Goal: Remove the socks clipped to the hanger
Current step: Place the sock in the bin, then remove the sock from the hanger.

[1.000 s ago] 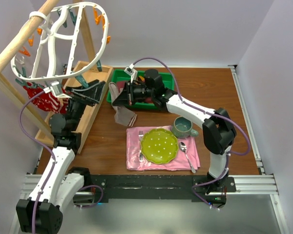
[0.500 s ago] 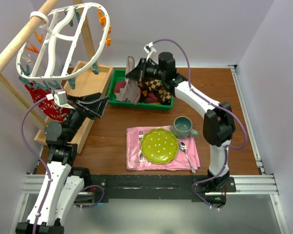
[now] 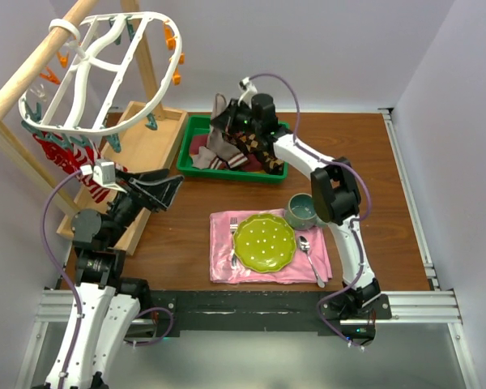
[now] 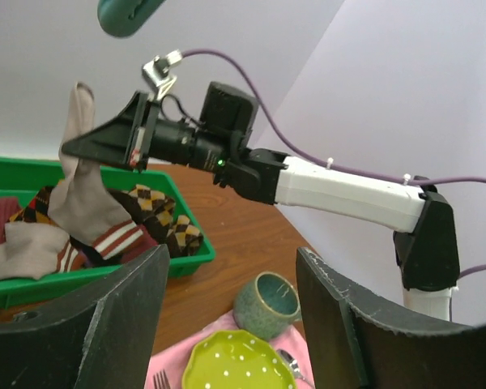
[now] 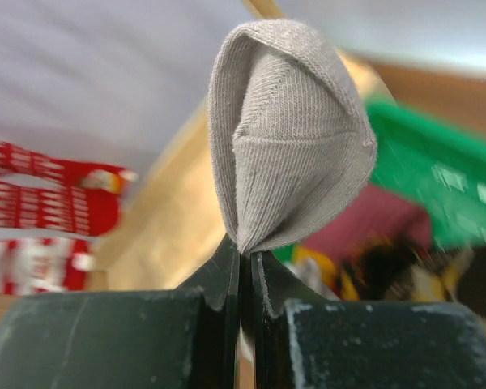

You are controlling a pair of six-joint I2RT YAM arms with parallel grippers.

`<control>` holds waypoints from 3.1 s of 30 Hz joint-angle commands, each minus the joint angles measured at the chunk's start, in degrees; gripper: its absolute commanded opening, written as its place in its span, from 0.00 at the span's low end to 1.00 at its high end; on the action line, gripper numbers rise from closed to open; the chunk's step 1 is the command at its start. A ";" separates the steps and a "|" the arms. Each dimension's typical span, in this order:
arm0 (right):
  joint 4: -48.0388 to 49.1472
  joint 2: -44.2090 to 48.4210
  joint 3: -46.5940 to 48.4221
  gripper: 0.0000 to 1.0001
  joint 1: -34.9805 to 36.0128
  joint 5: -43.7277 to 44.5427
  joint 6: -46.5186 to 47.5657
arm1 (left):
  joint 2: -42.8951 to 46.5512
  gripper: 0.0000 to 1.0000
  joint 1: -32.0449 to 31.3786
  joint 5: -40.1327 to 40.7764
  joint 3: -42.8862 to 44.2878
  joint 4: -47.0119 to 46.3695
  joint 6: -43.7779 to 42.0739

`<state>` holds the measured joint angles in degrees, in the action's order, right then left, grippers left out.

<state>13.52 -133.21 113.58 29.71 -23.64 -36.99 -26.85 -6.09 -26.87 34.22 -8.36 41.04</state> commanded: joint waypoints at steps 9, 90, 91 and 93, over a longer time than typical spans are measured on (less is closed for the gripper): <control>-5.34 3.38 -8.81 0.40 0.43 6.50 5.17 | 0.40 0.69 -0.24 -0.37 6.65 8.27 -3.77; 22.87 -22.10 29.94 0.54 35.68 32.43 21.00 | -3.91 0.70 -0.24 9.38 33.99 26.03 -4.83; 22.52 -21.92 30.12 0.38 35.68 32.25 20.82 | -3.91 0.70 -0.24 9.30 33.99 26.03 -4.74; 22.43 -20.70 29.42 0.24 35.68 31.73 20.82 | -3.65 0.70 -0.24 9.47 34.07 26.20 -4.74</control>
<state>32.01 -161.27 143.11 64.97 8.99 -15.92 -30.15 -6.13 -17.26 68.01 17.80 37.19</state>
